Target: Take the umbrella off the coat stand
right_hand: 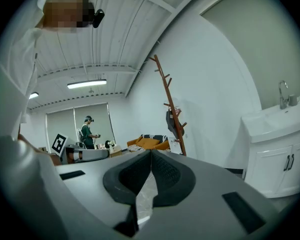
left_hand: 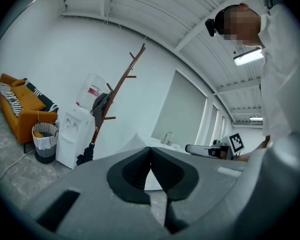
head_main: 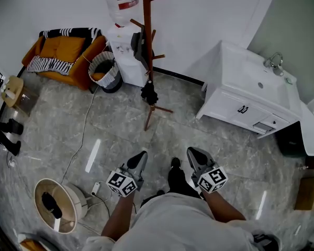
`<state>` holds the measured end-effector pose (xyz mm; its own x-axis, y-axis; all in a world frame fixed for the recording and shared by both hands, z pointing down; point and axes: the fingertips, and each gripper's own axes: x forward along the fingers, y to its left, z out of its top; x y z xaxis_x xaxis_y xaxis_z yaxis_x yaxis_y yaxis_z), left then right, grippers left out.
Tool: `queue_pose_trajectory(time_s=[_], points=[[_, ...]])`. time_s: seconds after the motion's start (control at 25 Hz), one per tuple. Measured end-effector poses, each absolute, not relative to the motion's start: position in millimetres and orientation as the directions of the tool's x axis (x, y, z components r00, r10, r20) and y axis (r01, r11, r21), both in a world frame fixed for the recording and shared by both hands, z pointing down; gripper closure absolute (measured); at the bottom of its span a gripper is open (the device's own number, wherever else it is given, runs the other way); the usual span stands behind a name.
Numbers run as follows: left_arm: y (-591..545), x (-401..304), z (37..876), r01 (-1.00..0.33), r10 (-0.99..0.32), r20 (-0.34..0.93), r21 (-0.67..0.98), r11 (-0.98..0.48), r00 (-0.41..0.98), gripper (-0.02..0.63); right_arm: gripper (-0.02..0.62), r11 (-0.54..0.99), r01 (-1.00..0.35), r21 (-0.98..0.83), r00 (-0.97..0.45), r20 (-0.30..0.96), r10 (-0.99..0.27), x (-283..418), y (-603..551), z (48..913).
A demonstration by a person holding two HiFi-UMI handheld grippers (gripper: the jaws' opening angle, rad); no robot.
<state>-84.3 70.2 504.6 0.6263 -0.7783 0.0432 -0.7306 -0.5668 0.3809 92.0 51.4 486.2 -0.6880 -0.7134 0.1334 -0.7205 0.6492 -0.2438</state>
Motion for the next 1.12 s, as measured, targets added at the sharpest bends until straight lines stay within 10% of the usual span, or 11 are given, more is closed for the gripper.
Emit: queue_pose_trajectory(time_s=[1.12], points=[[-286.8,-133.0,579.1,-0.759,-0.762,0.191,0.392,-0.519,0.619,0.594,0.581,0.637,-0.722,-0.272,-0.686,0.155,-0.711,24.3,-281.7,495.3]])
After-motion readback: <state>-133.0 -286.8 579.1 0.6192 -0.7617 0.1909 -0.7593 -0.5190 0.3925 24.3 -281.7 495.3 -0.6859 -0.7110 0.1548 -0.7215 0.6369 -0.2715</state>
